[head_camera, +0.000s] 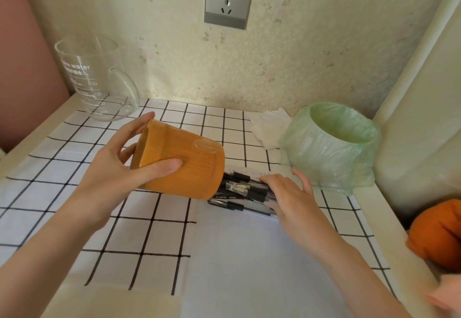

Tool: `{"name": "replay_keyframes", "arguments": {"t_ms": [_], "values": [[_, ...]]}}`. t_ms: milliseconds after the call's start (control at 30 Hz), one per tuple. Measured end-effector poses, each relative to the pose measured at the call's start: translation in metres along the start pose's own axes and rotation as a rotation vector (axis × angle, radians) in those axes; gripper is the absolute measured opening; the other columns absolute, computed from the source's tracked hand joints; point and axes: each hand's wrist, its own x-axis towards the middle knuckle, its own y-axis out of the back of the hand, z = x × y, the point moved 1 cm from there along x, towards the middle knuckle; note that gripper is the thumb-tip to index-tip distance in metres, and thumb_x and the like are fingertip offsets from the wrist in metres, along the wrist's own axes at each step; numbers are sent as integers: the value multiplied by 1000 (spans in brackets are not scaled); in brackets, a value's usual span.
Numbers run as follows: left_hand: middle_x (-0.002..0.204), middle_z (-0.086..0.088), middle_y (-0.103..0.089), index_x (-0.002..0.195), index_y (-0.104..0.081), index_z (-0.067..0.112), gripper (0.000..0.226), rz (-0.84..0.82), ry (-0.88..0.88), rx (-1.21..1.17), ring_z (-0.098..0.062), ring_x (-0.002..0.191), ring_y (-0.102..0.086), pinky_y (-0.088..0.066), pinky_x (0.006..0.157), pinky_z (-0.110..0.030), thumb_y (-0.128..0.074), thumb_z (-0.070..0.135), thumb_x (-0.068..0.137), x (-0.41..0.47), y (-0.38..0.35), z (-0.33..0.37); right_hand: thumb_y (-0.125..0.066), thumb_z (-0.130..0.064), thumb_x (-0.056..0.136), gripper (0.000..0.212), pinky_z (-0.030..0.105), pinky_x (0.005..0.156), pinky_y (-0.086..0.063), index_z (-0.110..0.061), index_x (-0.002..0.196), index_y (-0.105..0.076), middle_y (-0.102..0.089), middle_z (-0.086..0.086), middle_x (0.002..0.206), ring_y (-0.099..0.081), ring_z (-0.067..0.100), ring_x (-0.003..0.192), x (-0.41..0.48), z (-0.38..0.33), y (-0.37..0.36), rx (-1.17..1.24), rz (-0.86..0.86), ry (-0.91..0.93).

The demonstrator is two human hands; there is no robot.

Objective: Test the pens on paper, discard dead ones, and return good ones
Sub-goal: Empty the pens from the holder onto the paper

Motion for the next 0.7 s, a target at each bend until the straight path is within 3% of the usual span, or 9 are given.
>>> {"name": "replay_keyframes", "arguments": {"t_ms": [67, 133, 200, 300, 400, 467, 567, 700], "values": [[129, 23, -47, 119, -46, 58, 98, 26, 1, -35, -12, 117, -52, -52, 70, -26, -82, 61, 28, 3, 5, 1, -68, 8, 76, 54, 25, 111, 2, -19, 120, -51, -60, -5, 100, -60, 18, 97, 1, 3, 5, 13, -24, -33], [131, 21, -47, 121, -46, 56, 95, 44, -3, -64, -16, 118, -51, -52, 75, -30, -83, 56, 33, 4, 7, 0, -64, -8, 87, 40, 20, 109, 8, -19, 123, -52, -59, -6, 108, -55, 16, 108, 2, 1, 8, 60, -54, -41], [129, 22, -47, 122, -46, 55, 90, 60, -21, -58, -14, 117, -52, -52, 73, -27, -81, 49, 38, 3, 3, -1, -63, -26, 90, 39, 19, 108, 9, -20, 126, -52, -58, -7, 114, -52, 14, 114, 5, -5, 10, 77, -61, -5], [127, 23, -48, 122, -46, 54, 89, 98, -35, -57, -8, 114, -53, -52, 68, -21, -79, 47, 39, 3, 0, 1, -60, -48, 85, 54, 18, 107, 10, -27, 133, -45, -53, -12, 124, -42, 7, 124, 7, -6, 12, 125, -143, -26], [129, 20, -49, 123, -46, 53, 91, 143, -32, -119, -14, 115, -54, -52, 78, -32, -81, 47, 39, 6, 9, 5, -51, -79, 63, 90, 16, 107, 11, -30, 138, -42, -46, -15, 134, -32, 3, 130, 7, -3, 15, 154, -192, -61], [129, 20, -50, 123, -46, 51, 93, 157, -46, -154, -16, 115, -55, -51, 85, -39, -83, 50, 38, 7, 14, 7, -52, -81, 58, 102, 15, 106, 11, -30, 144, -33, -34, -17, 145, -19, -1, 133, 7, -6, 16, 166, -223, -49], [130, 18, -52, 125, -47, 48, 100, 114, -48, -174, -15, 113, -58, -51, 85, -40, -86, 56, 33, 7, 15, 7, -68, -64, 69, 103, 21, 111, 5, -30, 150, -14, -8, -18, 156, -1, -12, 124, 6, -13, 19, 224, -300, -62], [129, 14, -52, 124, -47, 51, 103, -3, 20, -176, -14, 109, -60, -50, 81, -34, -86, 58, 28, 7, 8, 5, -74, -59, 66, 114, 22, 116, 3, -42, 144, 7, 13, -29, 150, 18, -31, 117, 9, -21, 24, 360, -261, -15]]}}
